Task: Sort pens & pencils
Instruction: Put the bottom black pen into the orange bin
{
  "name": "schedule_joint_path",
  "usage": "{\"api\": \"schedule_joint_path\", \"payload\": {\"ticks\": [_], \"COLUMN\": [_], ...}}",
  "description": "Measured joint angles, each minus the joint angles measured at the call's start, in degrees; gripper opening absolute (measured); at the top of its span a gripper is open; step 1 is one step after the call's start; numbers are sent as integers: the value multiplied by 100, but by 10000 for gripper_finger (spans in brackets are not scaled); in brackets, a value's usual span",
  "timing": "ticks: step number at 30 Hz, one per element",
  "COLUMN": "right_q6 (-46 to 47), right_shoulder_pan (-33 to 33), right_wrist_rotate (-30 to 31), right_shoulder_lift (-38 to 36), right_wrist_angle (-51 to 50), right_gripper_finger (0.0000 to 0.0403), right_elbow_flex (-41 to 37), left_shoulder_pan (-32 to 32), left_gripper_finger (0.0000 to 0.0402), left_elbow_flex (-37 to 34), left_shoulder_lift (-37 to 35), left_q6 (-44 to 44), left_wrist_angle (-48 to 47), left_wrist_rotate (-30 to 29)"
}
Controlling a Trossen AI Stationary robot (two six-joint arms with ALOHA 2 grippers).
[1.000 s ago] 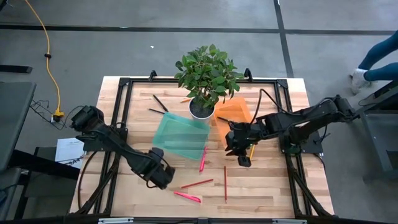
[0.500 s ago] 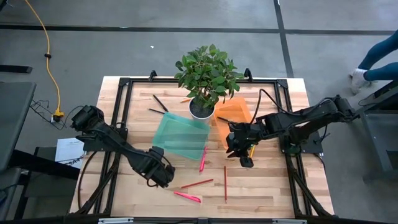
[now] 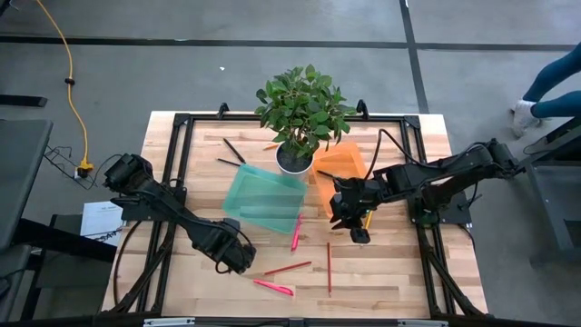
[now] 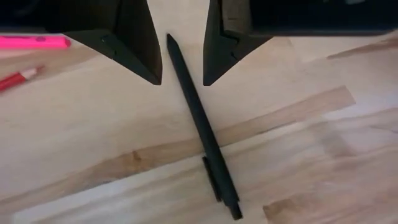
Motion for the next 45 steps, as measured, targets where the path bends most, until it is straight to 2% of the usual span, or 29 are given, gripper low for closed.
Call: {"api": "schedule_joint_path", "payload": {"ticks": [8,20,41,45], "right_q6": [0,-39,-195,-214], "right_shoulder_pan": [0,0,-79,-79], "right_wrist_rotate": [-2,-10,-55,-75], "right_shoulder_lift": [0,0,0,0], "right_wrist_angle": [0,-8,-46,-46], "right_gripper_finger": [84,84,84,84], "right_elbow_flex": [-2,-2,-2,-2], "left_shoulder_pan": [34,104,104,106], "left_gripper_finger": [106,106,106,106], "left_elbow_flex": [-466,-723,-746,-965], "left_shoulder_lift": [0,0,0,0], "left_q6": [-44,-57,-62,-73], "left_wrist_angle": [904,1052,1008,1392], "left_wrist_rotate": [134,271,266,354]}}
